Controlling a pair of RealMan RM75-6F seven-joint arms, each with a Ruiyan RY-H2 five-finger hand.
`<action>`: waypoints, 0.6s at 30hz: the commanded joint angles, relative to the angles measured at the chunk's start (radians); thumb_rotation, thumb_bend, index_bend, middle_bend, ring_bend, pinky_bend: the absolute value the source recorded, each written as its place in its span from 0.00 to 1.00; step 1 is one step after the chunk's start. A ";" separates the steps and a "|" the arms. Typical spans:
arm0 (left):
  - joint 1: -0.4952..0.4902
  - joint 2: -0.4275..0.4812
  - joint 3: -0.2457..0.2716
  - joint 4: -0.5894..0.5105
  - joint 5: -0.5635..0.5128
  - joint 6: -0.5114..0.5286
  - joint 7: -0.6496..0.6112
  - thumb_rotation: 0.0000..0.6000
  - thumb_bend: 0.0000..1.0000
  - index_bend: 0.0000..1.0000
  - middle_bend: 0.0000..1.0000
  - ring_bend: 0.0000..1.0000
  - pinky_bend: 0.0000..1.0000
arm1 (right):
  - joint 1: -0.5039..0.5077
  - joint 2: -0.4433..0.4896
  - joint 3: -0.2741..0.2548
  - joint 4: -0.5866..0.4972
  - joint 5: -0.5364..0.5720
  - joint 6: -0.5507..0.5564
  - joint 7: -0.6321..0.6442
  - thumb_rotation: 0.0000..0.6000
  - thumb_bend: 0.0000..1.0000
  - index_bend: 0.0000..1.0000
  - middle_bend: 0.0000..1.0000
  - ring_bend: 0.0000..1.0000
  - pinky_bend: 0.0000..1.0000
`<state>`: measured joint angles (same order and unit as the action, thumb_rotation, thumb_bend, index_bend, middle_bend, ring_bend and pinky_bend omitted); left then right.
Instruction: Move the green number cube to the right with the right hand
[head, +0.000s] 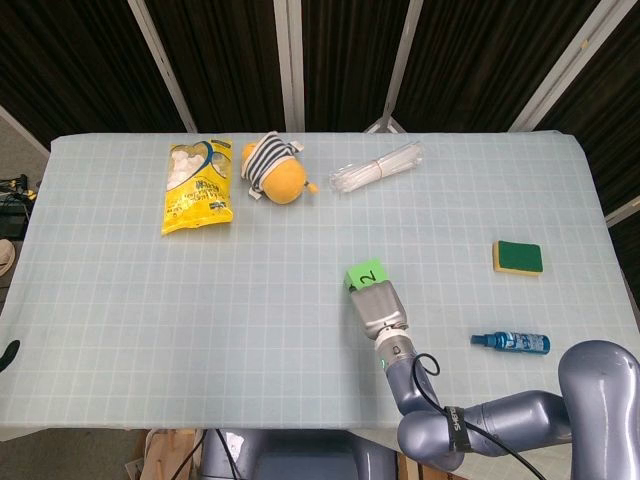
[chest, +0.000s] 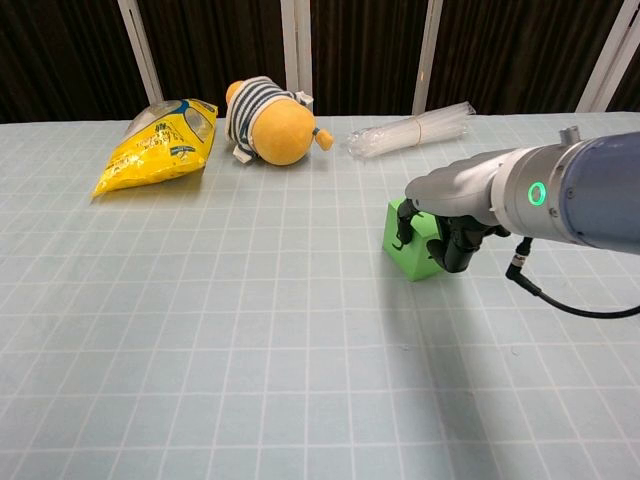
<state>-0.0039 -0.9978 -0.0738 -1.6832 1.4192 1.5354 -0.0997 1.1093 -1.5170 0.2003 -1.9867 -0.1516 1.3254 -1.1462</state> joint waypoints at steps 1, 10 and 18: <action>0.000 -0.001 0.001 -0.001 0.001 0.001 0.003 1.00 0.36 0.01 0.00 0.00 0.00 | -0.011 0.021 -0.017 -0.023 -0.013 0.004 0.011 1.00 0.71 0.27 0.88 0.88 0.75; 0.002 -0.002 0.002 -0.004 0.003 0.003 0.009 1.00 0.36 0.01 0.00 0.00 0.00 | -0.060 0.090 -0.071 -0.062 -0.072 -0.010 0.070 1.00 0.71 0.27 0.88 0.88 0.75; 0.003 -0.005 0.003 -0.008 0.003 0.004 0.020 1.00 0.36 0.01 0.00 0.00 0.00 | -0.112 0.145 -0.122 -0.060 -0.137 -0.046 0.141 1.00 0.71 0.27 0.88 0.88 0.75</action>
<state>-0.0014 -1.0031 -0.0708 -1.6914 1.4224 1.5394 -0.0799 1.0045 -1.3778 0.0848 -2.0493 -0.2811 1.2870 -1.0133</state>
